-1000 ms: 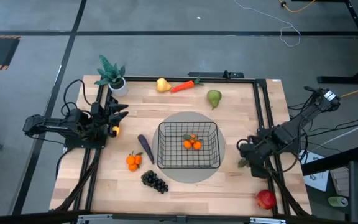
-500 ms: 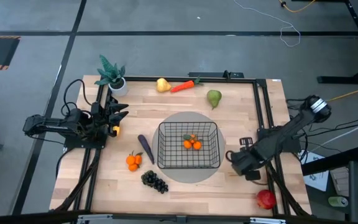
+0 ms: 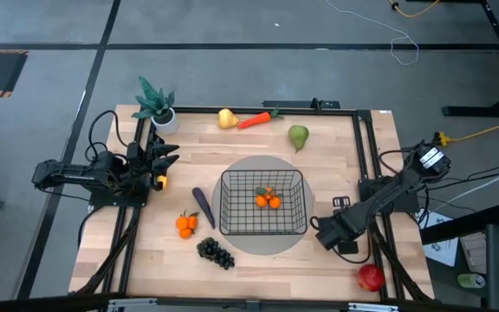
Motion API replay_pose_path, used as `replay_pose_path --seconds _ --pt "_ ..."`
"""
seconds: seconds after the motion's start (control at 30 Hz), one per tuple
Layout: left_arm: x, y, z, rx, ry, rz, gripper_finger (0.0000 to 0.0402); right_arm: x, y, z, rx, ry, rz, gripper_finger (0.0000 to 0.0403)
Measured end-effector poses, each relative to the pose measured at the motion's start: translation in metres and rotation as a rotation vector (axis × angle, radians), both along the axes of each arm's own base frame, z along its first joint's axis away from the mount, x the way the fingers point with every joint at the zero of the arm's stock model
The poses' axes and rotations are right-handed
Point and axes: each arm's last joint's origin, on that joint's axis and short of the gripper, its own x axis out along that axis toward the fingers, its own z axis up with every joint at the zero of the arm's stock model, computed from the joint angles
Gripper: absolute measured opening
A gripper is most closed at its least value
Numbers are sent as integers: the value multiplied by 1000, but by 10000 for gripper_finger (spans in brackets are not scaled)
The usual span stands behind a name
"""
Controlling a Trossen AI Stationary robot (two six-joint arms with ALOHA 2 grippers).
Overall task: Build produce basket
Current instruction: Put the green bell pepper into the black wire basket
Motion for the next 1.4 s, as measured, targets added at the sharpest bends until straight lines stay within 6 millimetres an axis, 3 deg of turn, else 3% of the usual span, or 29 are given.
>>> replay_pose_path --seconds 0.27,0.4,0.67,0.83,1.0,1.1,1.4 --pt "0 0 -1 0 7 0 151 1 2 -3 11 3 -74 161" --pt "1 0 -2 0 21 0 151 1 2 -3 -9 -2 -192 151" --pt "1 0 -2 0 20 -1 151 2 5 5 -56 33 -347 29" --pt "1 0 -2 0 20 -1 151 10 9 29 -149 1 -388 11" --pt "1 0 -2 0 19 -1 151 10 3 76 -432 -32 -486 2" --pt "1 0 -2 0 19 -1 151 16 2 94 -419 -267 -508 2" --pt "1 0 -1 -3 16 1 151 36 -10 158 -610 -916 -462 3"
